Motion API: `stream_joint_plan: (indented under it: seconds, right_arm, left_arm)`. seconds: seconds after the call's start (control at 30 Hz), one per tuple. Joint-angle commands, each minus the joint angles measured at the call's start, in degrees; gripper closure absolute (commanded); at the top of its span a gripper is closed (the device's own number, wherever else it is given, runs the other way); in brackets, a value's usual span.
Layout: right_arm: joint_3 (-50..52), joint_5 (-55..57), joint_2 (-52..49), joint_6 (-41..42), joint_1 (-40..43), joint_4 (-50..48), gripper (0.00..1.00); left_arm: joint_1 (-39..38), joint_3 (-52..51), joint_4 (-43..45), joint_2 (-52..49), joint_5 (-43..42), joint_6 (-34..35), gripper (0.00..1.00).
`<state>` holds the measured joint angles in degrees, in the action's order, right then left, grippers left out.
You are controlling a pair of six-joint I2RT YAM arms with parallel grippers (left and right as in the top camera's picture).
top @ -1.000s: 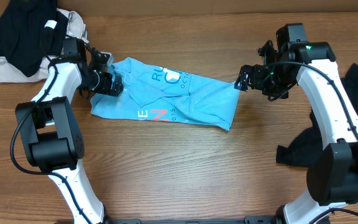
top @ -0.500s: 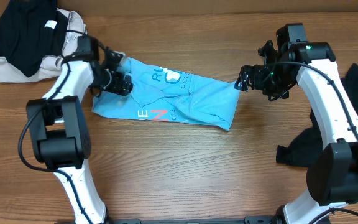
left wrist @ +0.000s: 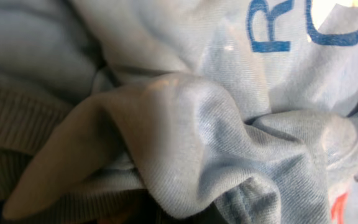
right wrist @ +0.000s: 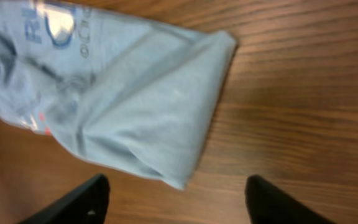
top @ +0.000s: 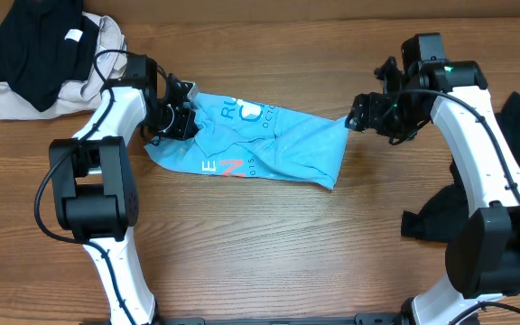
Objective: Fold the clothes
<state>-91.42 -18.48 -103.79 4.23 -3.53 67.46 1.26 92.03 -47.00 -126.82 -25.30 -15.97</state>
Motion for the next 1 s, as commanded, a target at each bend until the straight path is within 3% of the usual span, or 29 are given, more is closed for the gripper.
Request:
stream_joint_plan:
  seconds: [0.0,0.07,0.17,0.33,0.5,0.97]
  right_arm:
    - [1.57,-3.56,0.70,1.36,-1.62,-2.91,0.53]
    - [3.52,-3.52,0.70,5.90,-3.06,-6.58,0.76]
    - [6.80,-3.52,0.70,11.52,-5.35,-12.31,0.90]
    - [12.94,-2.23,0.44,16.94,-10.05,-21.27,0.95]
    - [14.67,0.02,-0.26,19.85,-11.80,-23.96,0.96]
    - [14.43,-4.35,5.05,18.47,-2.93,-21.49,0.96]
  left_arm:
    - [0.87,4.28,-4.59,-2.67,1.18,6.45,0.96]
    - [1.11,9.33,-9.44,-2.67,1.75,7.52,0.96]
    - [1.07,17.57,-17.59,-2.64,3.63,7.43,0.96]
    - [-0.28,29.92,-29.59,-2.64,9.62,7.17,0.96]
    - [-3.45,36.59,-36.83,-2.64,12.63,6.78,0.96]
    - [-24.15,37.57,-33.70,-2.67,19.54,10.43,0.96]
